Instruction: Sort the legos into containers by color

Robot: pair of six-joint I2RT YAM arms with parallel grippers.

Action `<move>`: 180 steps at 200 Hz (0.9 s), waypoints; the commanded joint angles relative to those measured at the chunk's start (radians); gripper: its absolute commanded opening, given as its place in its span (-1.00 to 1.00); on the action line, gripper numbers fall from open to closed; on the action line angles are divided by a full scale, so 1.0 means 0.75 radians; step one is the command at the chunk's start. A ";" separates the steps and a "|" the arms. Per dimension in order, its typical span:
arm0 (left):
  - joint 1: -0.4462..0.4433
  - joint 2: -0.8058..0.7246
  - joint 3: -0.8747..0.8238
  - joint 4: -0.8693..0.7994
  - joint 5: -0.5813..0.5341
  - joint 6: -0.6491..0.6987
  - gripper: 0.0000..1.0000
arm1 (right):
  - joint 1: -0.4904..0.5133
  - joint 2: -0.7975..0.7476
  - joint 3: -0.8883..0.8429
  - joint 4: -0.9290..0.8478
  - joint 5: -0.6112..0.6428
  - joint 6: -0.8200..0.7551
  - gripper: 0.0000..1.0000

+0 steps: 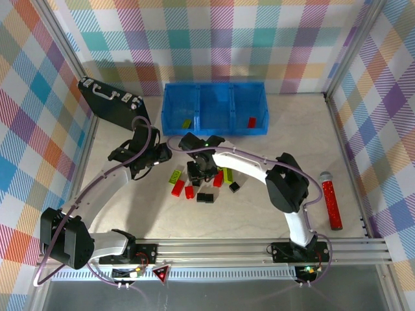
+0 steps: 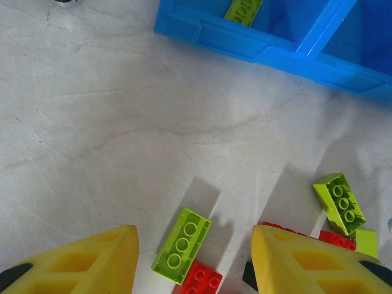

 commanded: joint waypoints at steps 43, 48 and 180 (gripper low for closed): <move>0.005 -0.063 -0.020 -0.053 -0.019 0.022 0.03 | 0.037 0.077 0.075 -0.137 0.188 0.496 -0.06; 0.005 -0.068 -0.022 -0.058 -0.021 0.022 0.03 | 0.036 0.080 0.077 -0.141 0.191 0.515 -0.05; 0.005 -0.154 0.017 -0.127 -0.092 0.044 0.05 | 0.077 0.282 0.312 -0.217 0.188 0.529 -0.01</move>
